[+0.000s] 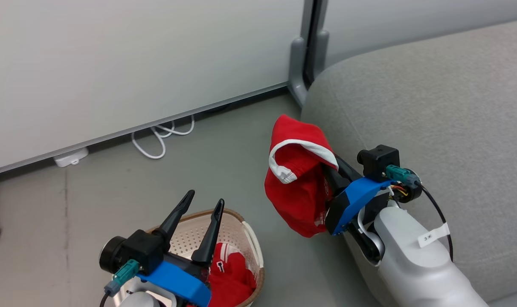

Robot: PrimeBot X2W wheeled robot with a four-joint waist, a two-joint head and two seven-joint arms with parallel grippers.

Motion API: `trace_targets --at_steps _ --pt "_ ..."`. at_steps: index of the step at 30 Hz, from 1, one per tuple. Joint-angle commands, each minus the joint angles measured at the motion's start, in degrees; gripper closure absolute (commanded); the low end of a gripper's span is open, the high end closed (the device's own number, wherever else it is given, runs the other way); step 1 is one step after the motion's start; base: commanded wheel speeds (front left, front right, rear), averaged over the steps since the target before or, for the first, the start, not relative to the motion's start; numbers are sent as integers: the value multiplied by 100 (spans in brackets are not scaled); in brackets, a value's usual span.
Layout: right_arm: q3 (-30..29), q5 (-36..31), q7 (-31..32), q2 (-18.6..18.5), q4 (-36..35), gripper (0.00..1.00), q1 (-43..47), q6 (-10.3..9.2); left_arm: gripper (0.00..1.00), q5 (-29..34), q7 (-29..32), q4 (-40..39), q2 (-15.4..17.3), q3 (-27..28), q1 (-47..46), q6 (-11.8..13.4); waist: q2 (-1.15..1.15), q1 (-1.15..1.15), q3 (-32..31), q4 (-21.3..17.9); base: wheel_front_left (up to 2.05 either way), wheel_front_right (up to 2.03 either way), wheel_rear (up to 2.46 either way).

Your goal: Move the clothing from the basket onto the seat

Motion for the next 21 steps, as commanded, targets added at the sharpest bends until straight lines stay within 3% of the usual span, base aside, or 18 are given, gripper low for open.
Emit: trace_targets --at_steps 1,13,21 --pt "-21 -17 -32 -14 -45 100 45 1 0 7 -27 -21 35 3 -86 -15 0 0 105 -435 0 0 0" --pt "-59 24 -32 -9 -282 100 136 1 0 20 -27 -84 206 -66 -184 -15 0 0 291 -1654 0 0 0" --pt "-305 -55 -32 -3 -417 100 236 1 0 -42 -27 -52 253 -279 -380 -15 0 0 478 -1887 0 0 0"
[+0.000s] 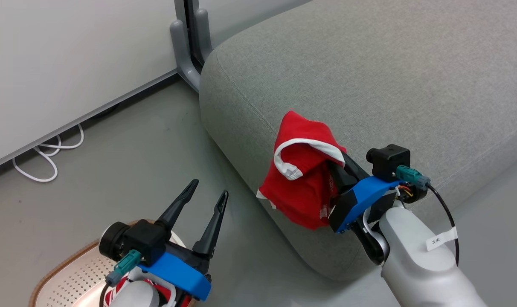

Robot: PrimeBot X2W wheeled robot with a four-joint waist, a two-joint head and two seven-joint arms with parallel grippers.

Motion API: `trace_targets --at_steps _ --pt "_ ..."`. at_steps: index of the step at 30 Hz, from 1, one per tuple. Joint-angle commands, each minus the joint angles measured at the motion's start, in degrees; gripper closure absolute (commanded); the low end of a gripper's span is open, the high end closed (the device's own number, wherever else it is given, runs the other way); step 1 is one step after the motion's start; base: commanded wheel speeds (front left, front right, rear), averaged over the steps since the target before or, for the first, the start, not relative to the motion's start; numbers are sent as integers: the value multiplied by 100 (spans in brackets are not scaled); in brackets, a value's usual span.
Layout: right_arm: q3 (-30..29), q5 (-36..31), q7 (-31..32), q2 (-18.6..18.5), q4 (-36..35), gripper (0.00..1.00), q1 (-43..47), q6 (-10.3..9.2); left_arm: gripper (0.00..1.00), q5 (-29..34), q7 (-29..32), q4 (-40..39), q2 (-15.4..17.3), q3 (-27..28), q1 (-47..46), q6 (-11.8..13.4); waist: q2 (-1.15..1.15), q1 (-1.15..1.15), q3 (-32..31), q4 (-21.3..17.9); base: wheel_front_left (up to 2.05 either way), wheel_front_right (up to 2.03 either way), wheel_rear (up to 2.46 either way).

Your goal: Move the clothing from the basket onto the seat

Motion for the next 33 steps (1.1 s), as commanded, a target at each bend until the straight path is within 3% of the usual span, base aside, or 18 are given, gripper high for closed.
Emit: trace_targets --at_steps 1,15,23,33 --pt "-47 -49 -31 8 -66 100 77 2 0 -42 -27 16 41 -42 -115 -14 0 0 68 -34 0 0 0" --pt "-312 195 -32 5 -180 100 -113 2 0 -26 -27 17 121 -37 -278 -14 0 0 383 -23 0 0 0" --pt "-1315 -15 -32 -9 -60 100 -1040 3 0 122 -27 -177 306 -237 -674 -14 0 0 1136 310 0 0 0" --pt "-3210 -109 -31 -947 89 100 -2416 2 0 288 -20 -673 755 -374 -1399 -14 0 0 2554 950 0 0 0"
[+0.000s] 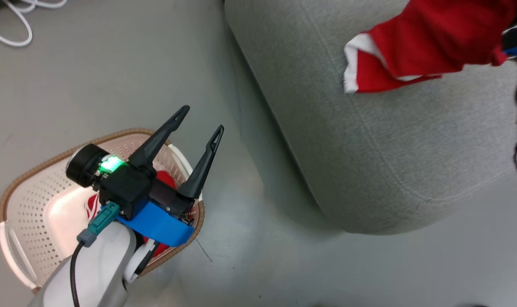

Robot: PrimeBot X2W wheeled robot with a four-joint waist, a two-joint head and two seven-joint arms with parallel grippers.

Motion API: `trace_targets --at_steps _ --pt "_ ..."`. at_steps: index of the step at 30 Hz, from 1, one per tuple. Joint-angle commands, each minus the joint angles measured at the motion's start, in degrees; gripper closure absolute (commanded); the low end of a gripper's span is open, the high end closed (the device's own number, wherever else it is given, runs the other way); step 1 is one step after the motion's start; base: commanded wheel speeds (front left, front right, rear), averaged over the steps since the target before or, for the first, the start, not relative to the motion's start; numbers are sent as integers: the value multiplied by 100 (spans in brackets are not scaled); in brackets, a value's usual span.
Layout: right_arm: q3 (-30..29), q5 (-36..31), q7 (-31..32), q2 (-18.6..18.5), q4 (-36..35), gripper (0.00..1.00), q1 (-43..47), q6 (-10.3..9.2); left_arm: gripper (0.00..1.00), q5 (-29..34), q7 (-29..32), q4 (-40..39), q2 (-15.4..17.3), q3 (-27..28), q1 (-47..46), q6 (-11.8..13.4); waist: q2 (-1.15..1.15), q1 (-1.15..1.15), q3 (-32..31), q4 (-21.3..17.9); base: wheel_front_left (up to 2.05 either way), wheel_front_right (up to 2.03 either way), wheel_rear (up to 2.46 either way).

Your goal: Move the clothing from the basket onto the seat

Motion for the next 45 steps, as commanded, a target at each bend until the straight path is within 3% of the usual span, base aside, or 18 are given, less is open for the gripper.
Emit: trace_targets --at_steps 1,5,9,23,24,25,27,39,45 --pt "-122 -39 -31 -103 -1 100 -154 1 0 32 -11 -73 58 -5 -139 -13 0 -1 591 368 0 0 0" --pt "-708 -331 -30 -394 -9 100 -402 1 0 103 86 -348 245 7 -355 -13 0 -1 1041 515 0 0 0" --pt "-1142 -650 -30 -444 37 100 -467 1 0 161 187 -621 350 31 -536 -7 0 -1 1384 606 0 0 0" --pt "-2048 -1321 -30 -79 358 100 -228 1 0 96 191 -1083 415 184 -539 200 0 -1 1768 805 0 0 0" --pt "-2066 -1348 -30 -52 354 84 -217 1 0 92 181 -1077 410 182 -532 204 0 -1 1759 813 0 0 0" --pt "-2070 -1361 -30 -22 353 59 -206 1 0 87 176 -1067 400 176 -528 207 0 -1 1743 821 0 0 0" --pt "-2065 -1389 -30 0 332 0 -191 1 0 75 159 -1027 377 163 -539 205 0 -1 1704 832 0 0 0" --pt "-1981 -1471 -30 -35 324 0 -79 1 0 23 50 -813 237 122 -612 183 0 -1 1459 898 0 0 0" --pt "-1917 -1559 -30 33 219 0 218 1 0 -72 -6 -479 10 67 -512 139 0 -1 1053 1002 0 0 0"
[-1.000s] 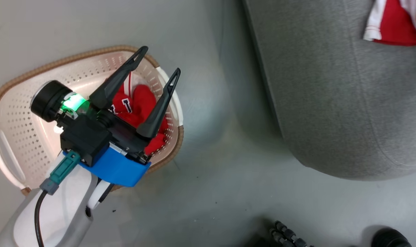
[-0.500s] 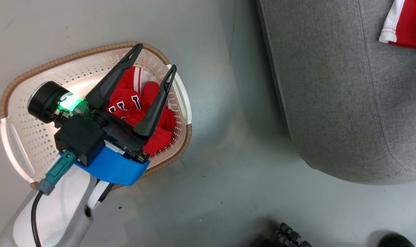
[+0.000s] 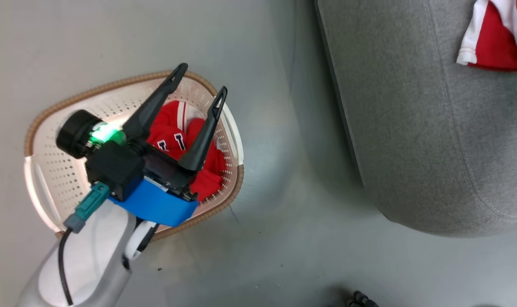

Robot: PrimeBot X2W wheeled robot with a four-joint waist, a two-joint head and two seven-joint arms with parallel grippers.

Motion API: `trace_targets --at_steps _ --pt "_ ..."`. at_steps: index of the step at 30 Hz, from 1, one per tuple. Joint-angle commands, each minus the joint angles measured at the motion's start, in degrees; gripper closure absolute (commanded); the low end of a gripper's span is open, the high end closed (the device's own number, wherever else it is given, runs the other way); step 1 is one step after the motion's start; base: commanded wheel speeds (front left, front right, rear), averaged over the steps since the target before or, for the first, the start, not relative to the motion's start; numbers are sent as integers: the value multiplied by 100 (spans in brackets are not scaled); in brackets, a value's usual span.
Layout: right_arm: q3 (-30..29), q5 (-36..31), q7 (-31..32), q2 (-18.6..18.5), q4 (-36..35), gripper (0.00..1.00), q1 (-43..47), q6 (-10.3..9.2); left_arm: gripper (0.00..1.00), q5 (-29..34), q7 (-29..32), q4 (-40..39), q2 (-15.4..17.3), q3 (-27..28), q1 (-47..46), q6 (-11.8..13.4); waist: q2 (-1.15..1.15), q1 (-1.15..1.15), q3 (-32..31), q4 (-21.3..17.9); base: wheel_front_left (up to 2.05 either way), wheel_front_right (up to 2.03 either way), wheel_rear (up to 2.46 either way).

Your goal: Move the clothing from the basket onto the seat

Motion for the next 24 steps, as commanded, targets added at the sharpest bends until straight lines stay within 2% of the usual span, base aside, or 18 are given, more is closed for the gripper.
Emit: trace_targets --at_steps 1,12,19,24 --pt "73 -68 -30 23 -78 0 226 1 0 -37 -36 110 -85 -14 69 -21 0 0 -289 102 0 0 0" --pt "859 -94 -27 200 -1054 0 1819 1 0 -146 -47 739 -870 559 838 -127 0 0 -1893 513 0 0 0" --pt "1511 -121 0 393 -1749 0 2870 1 0 -63 -47 1078 -1210 1127 1534 -168 0 0 -2817 731 0 0 0" --pt "1710 -221 160 449 -2186 0 3535 1 0 -3 -48 1261 -1349 1369 1866 -171 0 0 -3260 954 0 0 0"
